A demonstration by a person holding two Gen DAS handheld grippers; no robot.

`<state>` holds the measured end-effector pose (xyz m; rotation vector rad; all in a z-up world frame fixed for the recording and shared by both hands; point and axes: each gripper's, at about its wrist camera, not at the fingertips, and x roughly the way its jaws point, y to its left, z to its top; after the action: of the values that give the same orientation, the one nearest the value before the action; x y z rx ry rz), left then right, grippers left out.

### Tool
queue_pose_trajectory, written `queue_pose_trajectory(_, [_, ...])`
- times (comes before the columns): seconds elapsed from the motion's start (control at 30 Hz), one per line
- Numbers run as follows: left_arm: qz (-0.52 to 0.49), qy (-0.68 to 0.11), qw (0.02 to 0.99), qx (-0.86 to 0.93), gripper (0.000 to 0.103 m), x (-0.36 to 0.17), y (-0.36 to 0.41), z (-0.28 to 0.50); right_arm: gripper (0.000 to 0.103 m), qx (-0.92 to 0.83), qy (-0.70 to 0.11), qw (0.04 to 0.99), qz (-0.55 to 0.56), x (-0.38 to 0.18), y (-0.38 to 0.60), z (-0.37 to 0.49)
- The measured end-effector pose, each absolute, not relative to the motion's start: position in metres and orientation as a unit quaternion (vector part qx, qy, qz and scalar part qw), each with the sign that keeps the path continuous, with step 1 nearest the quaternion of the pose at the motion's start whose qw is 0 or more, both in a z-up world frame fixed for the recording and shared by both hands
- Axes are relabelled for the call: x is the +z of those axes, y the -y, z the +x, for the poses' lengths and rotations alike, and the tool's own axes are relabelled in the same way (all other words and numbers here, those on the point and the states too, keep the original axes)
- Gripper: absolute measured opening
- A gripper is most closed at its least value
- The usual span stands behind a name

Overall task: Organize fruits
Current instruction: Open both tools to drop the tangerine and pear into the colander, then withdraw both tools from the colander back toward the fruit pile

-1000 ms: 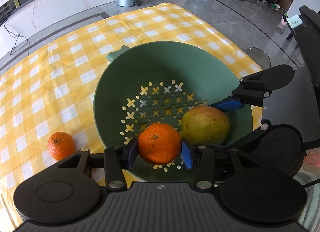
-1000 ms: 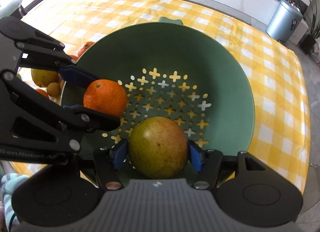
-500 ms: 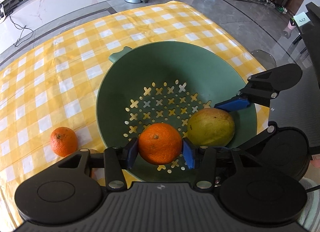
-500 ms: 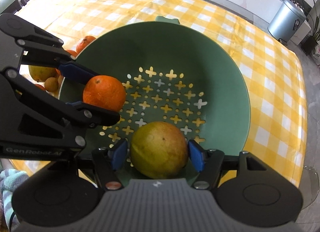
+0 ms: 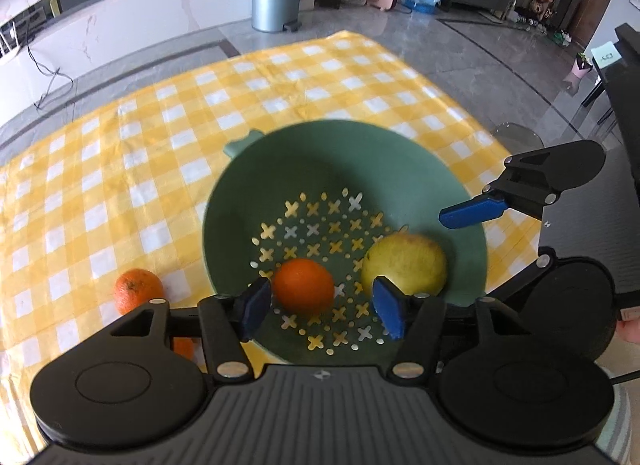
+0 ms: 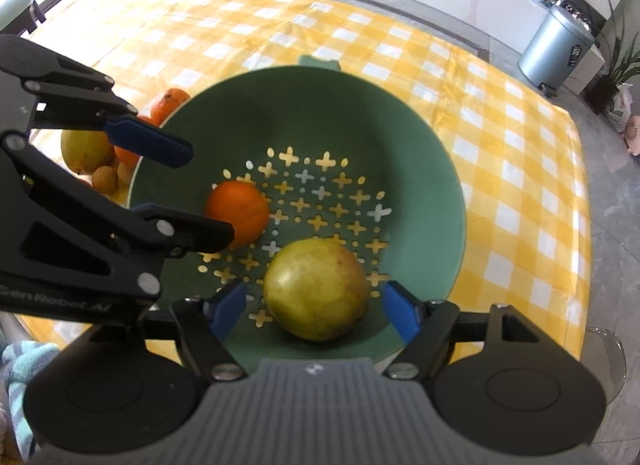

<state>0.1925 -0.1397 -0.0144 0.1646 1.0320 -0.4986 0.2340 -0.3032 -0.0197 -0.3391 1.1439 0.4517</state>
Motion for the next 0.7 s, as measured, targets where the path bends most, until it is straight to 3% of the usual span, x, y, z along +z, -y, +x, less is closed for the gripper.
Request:
queue_pose_trajectory(0.4, [0.059,-0.439,0.878,-0.181,0.069,0.02,0.104,0.153,0.077,0.167,-0.46,0.87,-0.056,0.018,0.301,0.184])
queue_pose_trajectory(0.7, [0.051,-0.411,0.899,-0.141,0.069,0.035,0.065,0.119,0.077,0.143,-0.413,0.898,0.054,0.015,0.279,0.145])
